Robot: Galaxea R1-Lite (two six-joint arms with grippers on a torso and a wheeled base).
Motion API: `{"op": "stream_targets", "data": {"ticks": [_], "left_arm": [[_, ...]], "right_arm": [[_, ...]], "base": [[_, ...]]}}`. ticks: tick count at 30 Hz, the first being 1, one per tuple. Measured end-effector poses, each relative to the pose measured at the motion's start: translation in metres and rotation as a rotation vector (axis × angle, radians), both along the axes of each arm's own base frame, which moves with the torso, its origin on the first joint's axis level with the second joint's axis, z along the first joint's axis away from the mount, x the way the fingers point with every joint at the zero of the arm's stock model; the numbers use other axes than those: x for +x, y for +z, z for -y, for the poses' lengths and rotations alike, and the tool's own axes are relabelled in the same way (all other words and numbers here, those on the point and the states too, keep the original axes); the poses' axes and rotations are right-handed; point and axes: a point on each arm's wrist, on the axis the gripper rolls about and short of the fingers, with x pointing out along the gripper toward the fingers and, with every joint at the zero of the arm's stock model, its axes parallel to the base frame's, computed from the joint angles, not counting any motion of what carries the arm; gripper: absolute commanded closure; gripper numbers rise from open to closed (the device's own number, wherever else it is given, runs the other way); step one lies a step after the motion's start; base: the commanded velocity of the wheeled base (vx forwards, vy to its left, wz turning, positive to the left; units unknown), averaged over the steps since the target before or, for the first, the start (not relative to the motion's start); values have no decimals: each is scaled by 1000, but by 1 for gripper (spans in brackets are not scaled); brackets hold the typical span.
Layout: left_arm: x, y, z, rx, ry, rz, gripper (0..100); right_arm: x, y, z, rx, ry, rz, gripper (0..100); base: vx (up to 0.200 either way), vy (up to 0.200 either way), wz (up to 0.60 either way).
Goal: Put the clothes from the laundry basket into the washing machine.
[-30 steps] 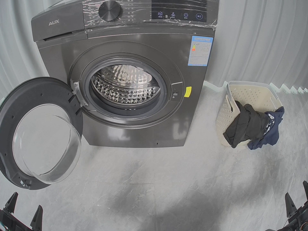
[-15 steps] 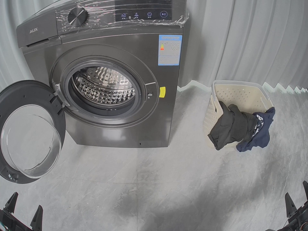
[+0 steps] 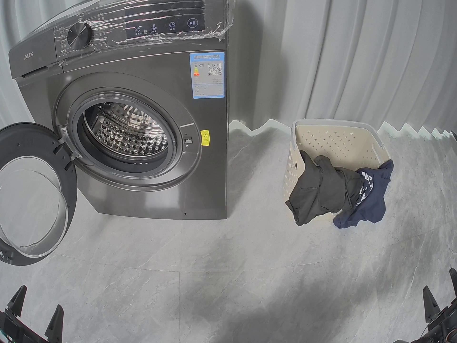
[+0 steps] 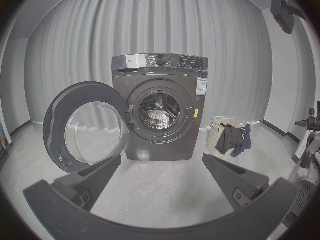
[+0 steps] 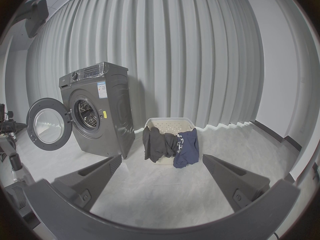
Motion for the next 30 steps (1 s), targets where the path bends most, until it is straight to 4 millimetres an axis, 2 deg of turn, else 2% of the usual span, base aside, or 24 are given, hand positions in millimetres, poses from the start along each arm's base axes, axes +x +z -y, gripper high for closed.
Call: {"op": "stream_targets", "data": {"ticks": [9, 18, 30], "left_arm": [[0, 0, 0, -2, 0, 0, 0], [0, 0, 0, -3, 1, 0, 0], [0, 0, 0, -3, 1, 1, 0]], "right_arm": [[0, 0, 0, 0, 0, 0, 0], [0, 0, 0, 0, 0, -1, 0], [0, 0, 0, 0, 0, -3, 0]], "base": [[200, 0, 0], [0, 0, 0], [0, -200, 0]]}}
